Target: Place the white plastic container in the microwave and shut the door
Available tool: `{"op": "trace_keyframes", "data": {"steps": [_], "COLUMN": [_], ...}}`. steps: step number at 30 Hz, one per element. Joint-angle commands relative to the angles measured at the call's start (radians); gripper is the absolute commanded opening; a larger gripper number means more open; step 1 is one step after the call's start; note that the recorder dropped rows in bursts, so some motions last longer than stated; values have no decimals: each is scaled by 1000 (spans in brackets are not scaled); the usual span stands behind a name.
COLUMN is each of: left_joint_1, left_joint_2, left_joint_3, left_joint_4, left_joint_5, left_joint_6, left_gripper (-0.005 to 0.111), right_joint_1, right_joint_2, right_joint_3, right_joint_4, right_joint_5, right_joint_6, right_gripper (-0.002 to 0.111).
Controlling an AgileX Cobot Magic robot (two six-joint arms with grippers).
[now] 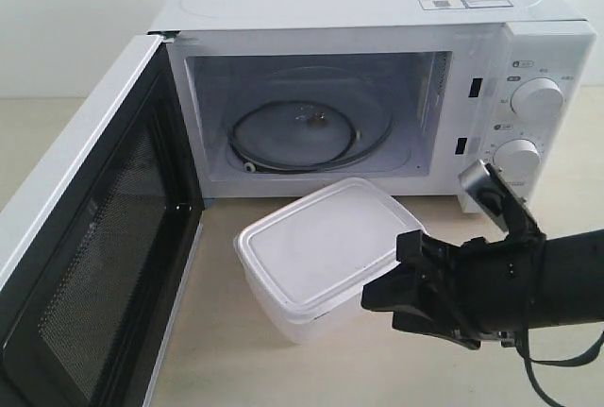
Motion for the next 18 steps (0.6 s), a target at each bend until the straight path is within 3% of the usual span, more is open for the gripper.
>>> {"op": "trace_keyframes", "data": {"steps": [1, 14, 18], "left_joint_1": [2, 2, 2], "left_joint_2": [-2, -2, -2], "left_joint_3": [4, 4, 4], "left_joint_4": [-7, -7, -7], "left_joint_5": [-2, -2, -2], "left_joint_6": [1, 1, 1], "left_gripper": [4, 4, 4], "right_joint_1": [-7, -9, -9], "right_joint_2": [66, 179, 181], "right_joint_3": [-42, -160, -178], "right_joint_4": [1, 1, 1], "right_joint_5": [35, -42, -68], "right_joint_6": [-31, 33, 49], "right_gripper": [47, 47, 19]}}
